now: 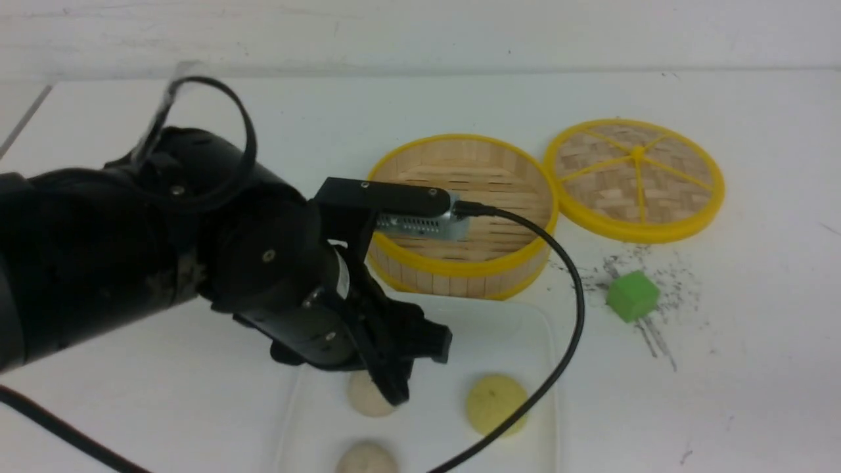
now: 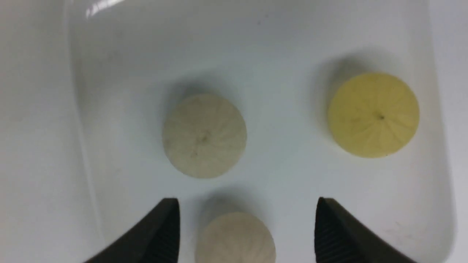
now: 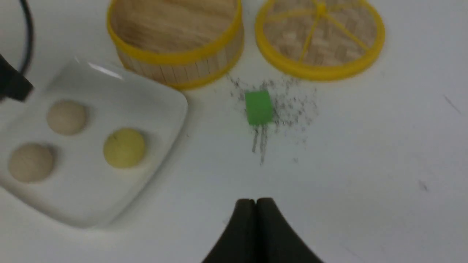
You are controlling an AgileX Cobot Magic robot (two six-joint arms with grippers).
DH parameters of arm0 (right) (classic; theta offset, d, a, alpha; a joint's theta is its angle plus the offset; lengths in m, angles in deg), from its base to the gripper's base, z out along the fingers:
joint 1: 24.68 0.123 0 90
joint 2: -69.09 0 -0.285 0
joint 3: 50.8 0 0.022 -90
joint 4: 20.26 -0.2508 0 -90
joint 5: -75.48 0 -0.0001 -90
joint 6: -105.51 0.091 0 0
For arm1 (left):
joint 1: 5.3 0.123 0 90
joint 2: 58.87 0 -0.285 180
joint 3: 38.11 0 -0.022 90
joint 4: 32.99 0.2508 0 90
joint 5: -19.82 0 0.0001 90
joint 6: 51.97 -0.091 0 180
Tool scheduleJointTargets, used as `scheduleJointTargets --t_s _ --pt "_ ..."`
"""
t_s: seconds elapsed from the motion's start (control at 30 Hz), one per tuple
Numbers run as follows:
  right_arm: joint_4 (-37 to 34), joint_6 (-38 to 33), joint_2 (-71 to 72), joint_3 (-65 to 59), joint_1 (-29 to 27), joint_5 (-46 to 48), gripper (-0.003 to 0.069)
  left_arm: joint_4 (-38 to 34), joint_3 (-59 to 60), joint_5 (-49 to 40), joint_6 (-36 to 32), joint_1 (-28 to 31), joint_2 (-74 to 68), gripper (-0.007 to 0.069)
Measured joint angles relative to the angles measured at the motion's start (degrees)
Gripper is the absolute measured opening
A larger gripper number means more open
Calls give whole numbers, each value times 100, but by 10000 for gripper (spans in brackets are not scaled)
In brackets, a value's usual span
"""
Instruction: Put the steamed buns into the plate on the white tablecloth.
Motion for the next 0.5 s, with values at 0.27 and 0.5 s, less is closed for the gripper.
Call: scheduleJointTargets --t_s 0.27,0.5 --pt "-522 -422 900 -2114 0 -3256 -15 -4 -16 -77 0 0 0 367" --pt "-551 -449 900 -2440 0 -3830 -12 -4 -21 -94 0 0 0 104"
